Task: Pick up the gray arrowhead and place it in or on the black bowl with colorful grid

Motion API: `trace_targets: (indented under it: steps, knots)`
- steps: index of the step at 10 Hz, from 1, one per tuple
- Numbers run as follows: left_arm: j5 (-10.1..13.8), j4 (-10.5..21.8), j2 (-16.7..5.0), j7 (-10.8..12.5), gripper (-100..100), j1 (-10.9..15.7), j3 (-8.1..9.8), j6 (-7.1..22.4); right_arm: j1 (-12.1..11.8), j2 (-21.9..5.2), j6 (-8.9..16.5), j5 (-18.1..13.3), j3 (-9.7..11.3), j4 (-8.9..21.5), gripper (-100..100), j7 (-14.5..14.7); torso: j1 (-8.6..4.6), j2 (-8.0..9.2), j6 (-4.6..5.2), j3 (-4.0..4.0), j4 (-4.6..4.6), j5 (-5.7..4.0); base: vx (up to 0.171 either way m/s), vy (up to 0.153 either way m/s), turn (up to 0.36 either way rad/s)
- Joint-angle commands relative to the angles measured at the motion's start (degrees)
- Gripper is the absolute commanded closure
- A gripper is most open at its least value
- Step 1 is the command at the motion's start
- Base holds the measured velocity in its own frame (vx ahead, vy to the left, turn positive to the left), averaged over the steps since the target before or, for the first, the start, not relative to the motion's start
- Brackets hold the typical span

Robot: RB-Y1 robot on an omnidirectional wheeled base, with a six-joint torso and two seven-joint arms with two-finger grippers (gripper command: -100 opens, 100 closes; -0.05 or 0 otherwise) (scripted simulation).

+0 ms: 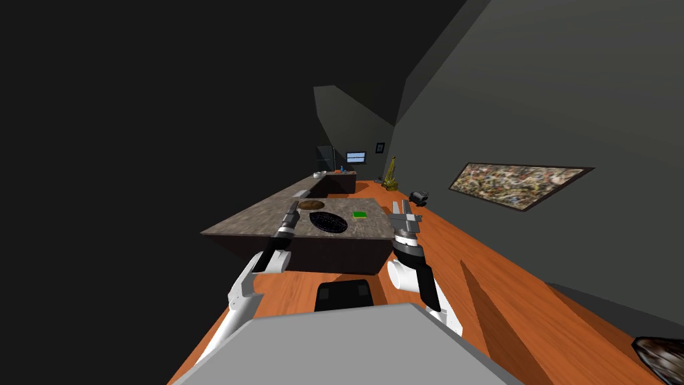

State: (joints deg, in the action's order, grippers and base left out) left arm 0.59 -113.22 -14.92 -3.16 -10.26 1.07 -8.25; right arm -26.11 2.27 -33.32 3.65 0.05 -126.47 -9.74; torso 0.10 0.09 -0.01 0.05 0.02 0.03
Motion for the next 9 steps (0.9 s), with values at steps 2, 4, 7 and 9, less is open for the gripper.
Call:
trace_targets:
  steps: [2,4,7,9]
  knots:
    - [0.0,3.0,-1.6,-0.1,-100,3.0,0.09,3.9,0.0,0.0,0.0,0.0,0.0,0.0,0,0.0,0.05,0.01,0.01,0.00,0.00,0.00,-0.030,0.034,-0.023]
    - [0.1,5.7,-2.9,-0.1,-100,5.7,0.24,7.1,0.0,0.0,0.0,0.0,0.0,0.0,0,0.0,0.03,-0.03,0.01,-0.02,-0.01,0.00,-0.022,0.028,-0.018]
    - [0.3,10.8,-5.5,-0.2,-100,11.0,0.58,12.1,0.0,0.0,0.0,0.0,0.0,0.0,0,0.0,-0.01,-0.01,-0.01,0.00,0.00,0.00,-0.032,0.027,-0.020]
    - [0.3,11.4,-5.5,-0.2,-100,11.3,0.58,14.2,0.0,0.0,0.0,0.0,0.0,0.0,0,0.0,0.03,-0.01,-0.01,0.00,0.00,0.01,-0.014,0.024,-0.010]
